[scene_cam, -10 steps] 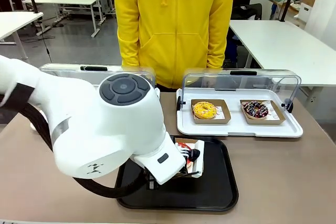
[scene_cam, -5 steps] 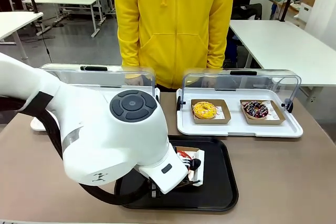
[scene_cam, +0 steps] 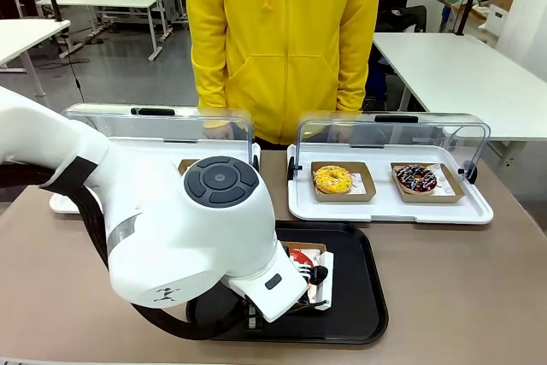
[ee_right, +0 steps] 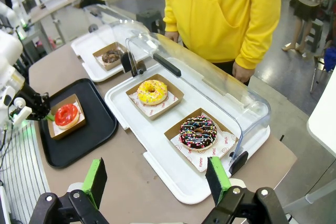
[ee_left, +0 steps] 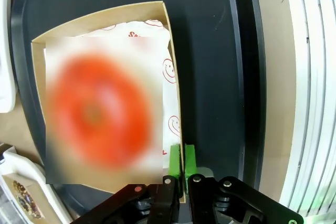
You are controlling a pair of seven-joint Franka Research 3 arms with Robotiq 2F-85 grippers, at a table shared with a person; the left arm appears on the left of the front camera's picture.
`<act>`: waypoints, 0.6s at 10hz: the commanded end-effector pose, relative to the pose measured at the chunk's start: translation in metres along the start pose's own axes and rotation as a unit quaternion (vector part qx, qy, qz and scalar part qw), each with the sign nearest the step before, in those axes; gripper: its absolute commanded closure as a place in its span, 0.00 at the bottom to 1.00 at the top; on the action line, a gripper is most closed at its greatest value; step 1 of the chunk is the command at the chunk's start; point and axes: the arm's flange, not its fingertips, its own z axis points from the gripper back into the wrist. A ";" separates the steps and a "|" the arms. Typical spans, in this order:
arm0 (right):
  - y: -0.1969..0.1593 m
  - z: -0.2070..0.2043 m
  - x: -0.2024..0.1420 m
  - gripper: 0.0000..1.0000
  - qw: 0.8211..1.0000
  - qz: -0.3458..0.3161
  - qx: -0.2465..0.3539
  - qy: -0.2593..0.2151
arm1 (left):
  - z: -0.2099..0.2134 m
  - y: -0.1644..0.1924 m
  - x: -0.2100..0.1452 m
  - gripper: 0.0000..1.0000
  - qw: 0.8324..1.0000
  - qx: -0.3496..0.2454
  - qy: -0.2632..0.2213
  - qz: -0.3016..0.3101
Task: Move the first donut from the left to the tray.
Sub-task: Pick up the Paper togo box containing the Donut indicated by the person and place it on the Handle tray.
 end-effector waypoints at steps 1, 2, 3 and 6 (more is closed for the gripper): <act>-0.001 -0.001 0.001 0.00 1.000 0.013 0.001 -0.015 | 0.003 -0.004 -0.010 0.42 1.000 0.002 -0.009 0.008; -0.001 -0.001 0.001 0.00 1.000 0.013 0.001 -0.015 | 0.009 -0.003 -0.011 0.00 1.000 0.003 -0.013 0.010; -0.001 -0.001 0.001 0.00 1.000 0.013 0.001 -0.015 | 0.019 0.001 -0.015 0.38 1.000 0.003 -0.012 0.019; -0.001 -0.001 0.001 0.00 1.000 0.013 0.001 -0.015 | 0.064 0.020 -0.023 0.00 0.999 -0.014 -0.025 0.028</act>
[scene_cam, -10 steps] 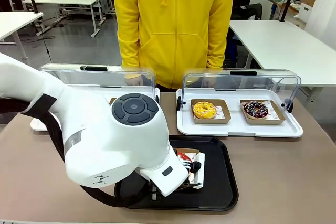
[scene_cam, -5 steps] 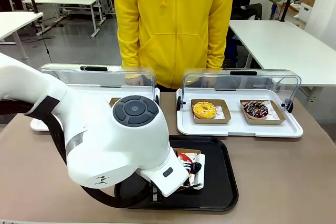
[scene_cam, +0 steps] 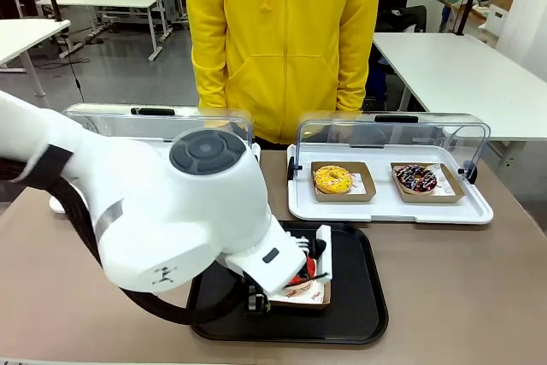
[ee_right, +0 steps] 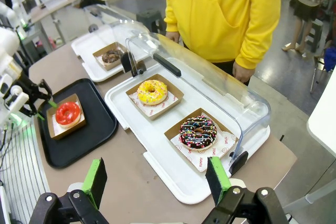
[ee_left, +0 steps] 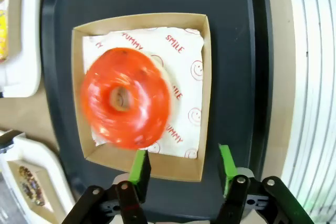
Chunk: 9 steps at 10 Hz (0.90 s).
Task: Move the first donut from the left to the tray.
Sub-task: Pick up the Paper togo box containing the Donut indicated by the person and place it on the Handle tray.
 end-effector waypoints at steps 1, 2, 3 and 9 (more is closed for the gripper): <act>-0.002 -0.001 0.001 0.00 1.000 0.013 0.001 -0.015 | 0.043 0.008 -0.016 0.00 1.000 -0.023 0.000 -0.015; -0.002 -0.001 0.001 0.00 1.000 0.013 0.001 -0.015 | 0.051 0.013 -0.016 0.00 0.999 -0.028 -0.005 -0.020; -0.002 -0.001 0.001 0.00 1.000 0.013 0.001 -0.015 | 0.057 0.015 -0.016 0.00 0.999 -0.032 -0.009 -0.021; -0.002 -0.001 0.001 0.00 1.000 0.013 0.001 -0.015 | 0.044 0.012 -0.010 0.00 1.000 -0.017 -0.005 -0.012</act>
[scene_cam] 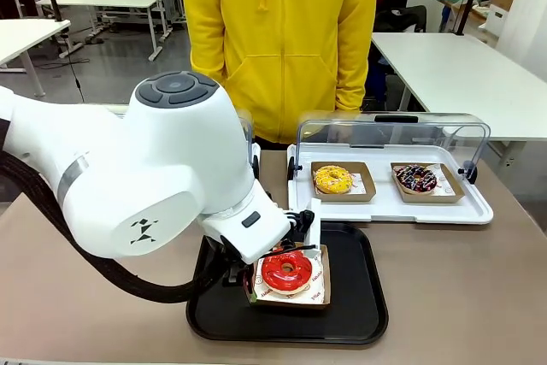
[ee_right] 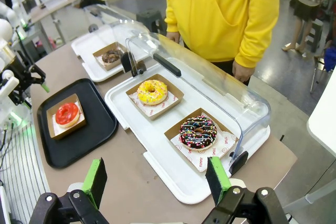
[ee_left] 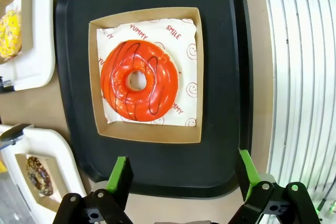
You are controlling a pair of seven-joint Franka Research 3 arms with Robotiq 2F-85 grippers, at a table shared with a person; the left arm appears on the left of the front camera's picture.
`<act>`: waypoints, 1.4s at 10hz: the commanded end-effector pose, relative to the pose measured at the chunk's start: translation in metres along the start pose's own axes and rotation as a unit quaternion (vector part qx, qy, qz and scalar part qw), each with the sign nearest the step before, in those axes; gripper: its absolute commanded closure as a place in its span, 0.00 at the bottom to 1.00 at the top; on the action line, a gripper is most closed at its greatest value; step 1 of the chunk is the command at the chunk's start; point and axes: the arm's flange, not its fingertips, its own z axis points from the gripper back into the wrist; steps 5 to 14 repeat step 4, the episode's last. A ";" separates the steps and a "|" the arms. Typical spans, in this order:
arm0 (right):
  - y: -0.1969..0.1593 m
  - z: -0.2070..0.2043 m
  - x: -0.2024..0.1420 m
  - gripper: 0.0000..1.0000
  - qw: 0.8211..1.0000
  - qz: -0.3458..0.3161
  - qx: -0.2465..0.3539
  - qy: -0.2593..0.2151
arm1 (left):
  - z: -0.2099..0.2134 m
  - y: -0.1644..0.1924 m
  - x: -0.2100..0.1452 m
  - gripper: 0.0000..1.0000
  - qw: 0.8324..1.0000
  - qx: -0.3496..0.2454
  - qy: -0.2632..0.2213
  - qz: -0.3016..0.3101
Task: Move the first donut from the left to the tray.
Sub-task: Pick up the Paper togo box containing the Donut indicated by the person and place it on the Handle tray.
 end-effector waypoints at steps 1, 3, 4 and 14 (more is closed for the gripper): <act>-0.002 -0.001 0.001 0.00 1.000 0.013 0.001 -0.015 | -0.001 -0.001 0.002 0.00 1.000 0.007 -0.002 0.004; -0.002 -0.001 0.001 0.00 1.000 0.013 0.001 -0.015 | -0.001 -0.001 0.002 0.00 1.000 0.007 -0.002 0.004; -0.002 -0.001 0.001 0.00 1.000 0.013 0.001 -0.015 | -0.001 -0.001 0.002 0.00 1.000 0.007 -0.002 0.004; -0.002 -0.001 0.001 0.00 1.000 0.013 0.001 -0.015 | -0.001 -0.001 0.002 0.00 1.000 0.007 -0.002 0.004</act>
